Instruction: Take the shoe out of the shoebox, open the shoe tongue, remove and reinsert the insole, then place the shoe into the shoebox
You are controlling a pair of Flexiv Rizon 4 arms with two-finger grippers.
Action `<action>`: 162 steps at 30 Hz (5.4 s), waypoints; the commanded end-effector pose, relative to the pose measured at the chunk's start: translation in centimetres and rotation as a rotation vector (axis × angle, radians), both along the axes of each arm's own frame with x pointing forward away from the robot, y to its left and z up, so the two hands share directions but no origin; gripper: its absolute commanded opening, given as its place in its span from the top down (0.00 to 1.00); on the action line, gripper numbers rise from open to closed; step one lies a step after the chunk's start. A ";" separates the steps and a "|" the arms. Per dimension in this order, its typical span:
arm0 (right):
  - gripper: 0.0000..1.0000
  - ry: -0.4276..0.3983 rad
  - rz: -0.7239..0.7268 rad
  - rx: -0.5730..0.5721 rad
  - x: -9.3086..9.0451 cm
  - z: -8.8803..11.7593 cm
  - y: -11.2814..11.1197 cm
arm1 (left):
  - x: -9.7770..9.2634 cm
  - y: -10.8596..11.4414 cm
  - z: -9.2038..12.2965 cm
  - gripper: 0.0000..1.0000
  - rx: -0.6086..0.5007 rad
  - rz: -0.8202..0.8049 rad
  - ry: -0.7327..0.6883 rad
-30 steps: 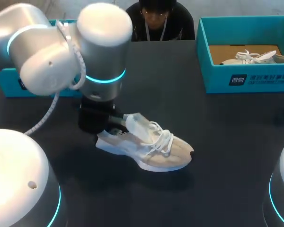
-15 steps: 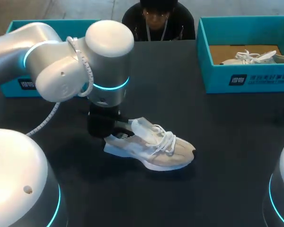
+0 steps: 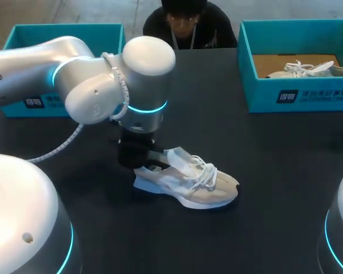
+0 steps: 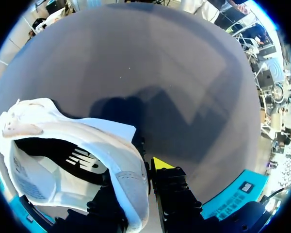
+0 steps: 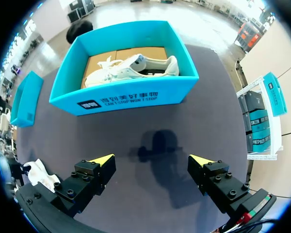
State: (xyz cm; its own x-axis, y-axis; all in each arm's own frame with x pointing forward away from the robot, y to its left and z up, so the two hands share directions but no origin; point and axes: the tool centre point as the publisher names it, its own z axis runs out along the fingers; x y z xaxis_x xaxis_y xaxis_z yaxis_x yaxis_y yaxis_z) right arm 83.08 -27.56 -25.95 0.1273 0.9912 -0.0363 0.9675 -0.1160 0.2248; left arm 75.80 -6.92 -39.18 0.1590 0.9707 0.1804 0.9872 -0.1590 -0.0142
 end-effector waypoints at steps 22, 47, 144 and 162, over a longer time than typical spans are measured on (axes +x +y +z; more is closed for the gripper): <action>0.00 -0.001 0.001 0.001 0.0 0.0 0.0 | -0.3 0.2 3.4 0.00 -0.089 0.034 0.068; 0.00 -0.001 0.001 0.001 0.0 0.0 0.0 | -2.4 -0.5 12.6 0.00 0.142 0.414 0.122; 0.00 -0.001 0.001 0.001 0.0 0.0 0.0 | -6.0 15.9 5.8 0.00 -1.267 1.541 0.719; 0.00 -0.001 0.001 0.001 0.0 0.0 0.0 | -6.4 16.1 2.1 0.00 -1.239 1.645 0.856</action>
State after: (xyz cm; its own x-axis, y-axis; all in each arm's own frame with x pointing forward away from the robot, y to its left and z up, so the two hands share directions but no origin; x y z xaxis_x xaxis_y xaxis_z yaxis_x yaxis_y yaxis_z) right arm 83.09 -27.56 -25.94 0.1273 0.9912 -0.0365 0.9675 -0.1160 0.2246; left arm 69.58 9.43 -37.00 -0.9868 -0.1406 -0.0809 0.0384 0.2818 -0.9587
